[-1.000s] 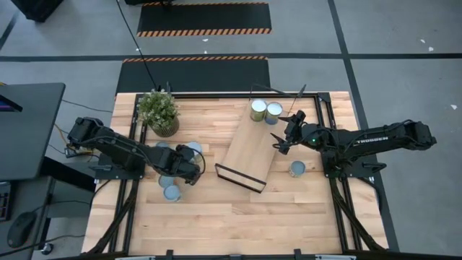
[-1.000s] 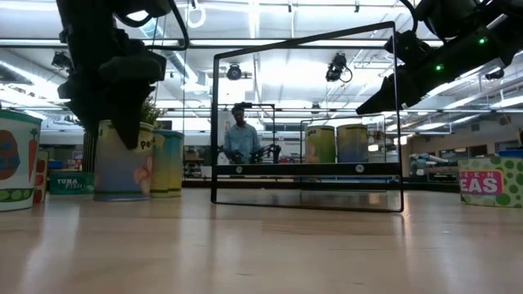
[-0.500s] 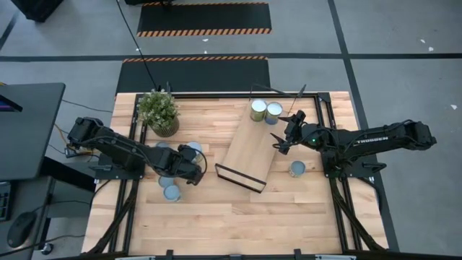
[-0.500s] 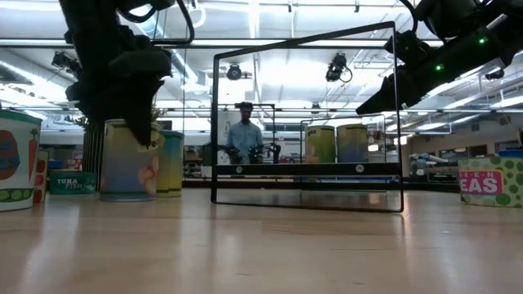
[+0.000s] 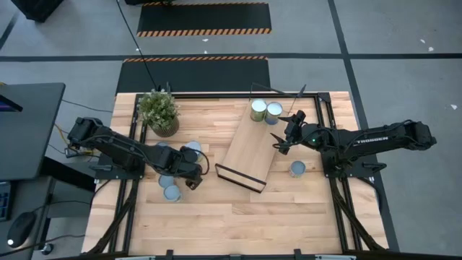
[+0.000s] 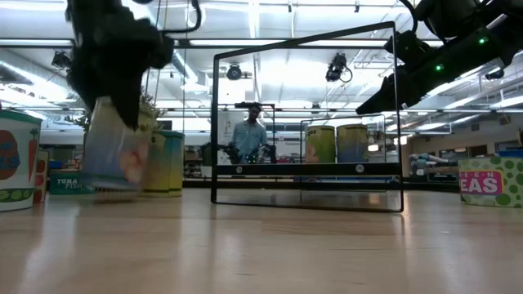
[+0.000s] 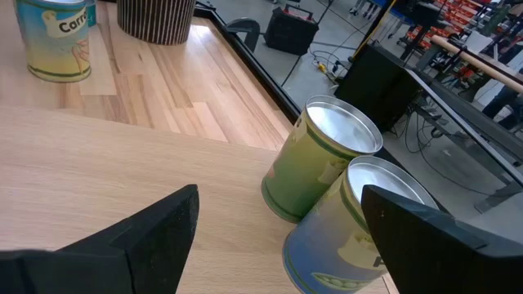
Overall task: Pick and place cans onto a shelf
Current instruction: Put the canned peaches on the shelf
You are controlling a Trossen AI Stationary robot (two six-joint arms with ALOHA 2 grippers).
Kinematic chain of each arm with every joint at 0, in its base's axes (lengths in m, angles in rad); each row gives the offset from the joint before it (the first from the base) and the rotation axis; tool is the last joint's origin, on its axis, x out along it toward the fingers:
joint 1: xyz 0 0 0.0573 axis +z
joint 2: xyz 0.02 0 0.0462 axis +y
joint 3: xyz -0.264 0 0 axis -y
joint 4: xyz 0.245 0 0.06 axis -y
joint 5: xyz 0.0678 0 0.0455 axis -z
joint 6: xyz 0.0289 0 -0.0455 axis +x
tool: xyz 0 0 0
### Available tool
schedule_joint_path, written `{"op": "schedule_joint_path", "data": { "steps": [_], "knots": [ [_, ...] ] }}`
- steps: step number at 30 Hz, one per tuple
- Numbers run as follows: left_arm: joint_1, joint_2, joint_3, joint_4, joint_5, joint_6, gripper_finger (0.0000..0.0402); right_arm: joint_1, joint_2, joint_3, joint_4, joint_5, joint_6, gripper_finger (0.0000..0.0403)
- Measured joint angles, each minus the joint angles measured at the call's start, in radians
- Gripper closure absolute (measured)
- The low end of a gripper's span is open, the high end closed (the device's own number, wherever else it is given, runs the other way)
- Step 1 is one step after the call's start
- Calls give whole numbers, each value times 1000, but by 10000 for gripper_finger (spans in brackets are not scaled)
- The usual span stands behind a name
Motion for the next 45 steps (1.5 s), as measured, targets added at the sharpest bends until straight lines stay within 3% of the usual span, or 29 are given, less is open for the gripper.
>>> {"op": "schedule_joint_path", "data": {
  "steps": [4, 8, 10, 14, 18, 21, 26, 31, 36, 45],
  "knots": [
    [2, 0, 130, -53, 81, 67, 81, 0, 0, 0, 0, 0, 0, 53],
    [5, 0, 289, -135, 77, 121, 80, 0, 0, 0, 0, 0, 0, 53],
    [10, -2, 364, -205, 19, 135, 80, 0, 0, 0, 0, 0, 0, 53],
    [20, -2, 451, -265, -194, 181, 80, 0, 0, 0, 6, 0, 0, 53],
    [57, -1, 469, -183, -362, 277, 80, 0, 0, 0, 7, 0, 0, 53],
    [102, 18, 469, -52, -403, 348, 80, 0, 0, 0, 6, 0, 0, 53],
    [187, 118, 469, 193, -317, 426, 79, 0, -2, 0, -15, 6, 3, 53],
    [294, 223, 469, 320, -167, 480, 79, 12, -40, 1, -33, 8, 3, 53],
    [392, 329, 541, 330, -81, 552, 79, 29, -89, 1, -43, 7, -11, 53],
    [526, 527, 757, 247, -20, 630, 79, 32, -101, 1, -55, -55, -46, 53]
  ]
}}
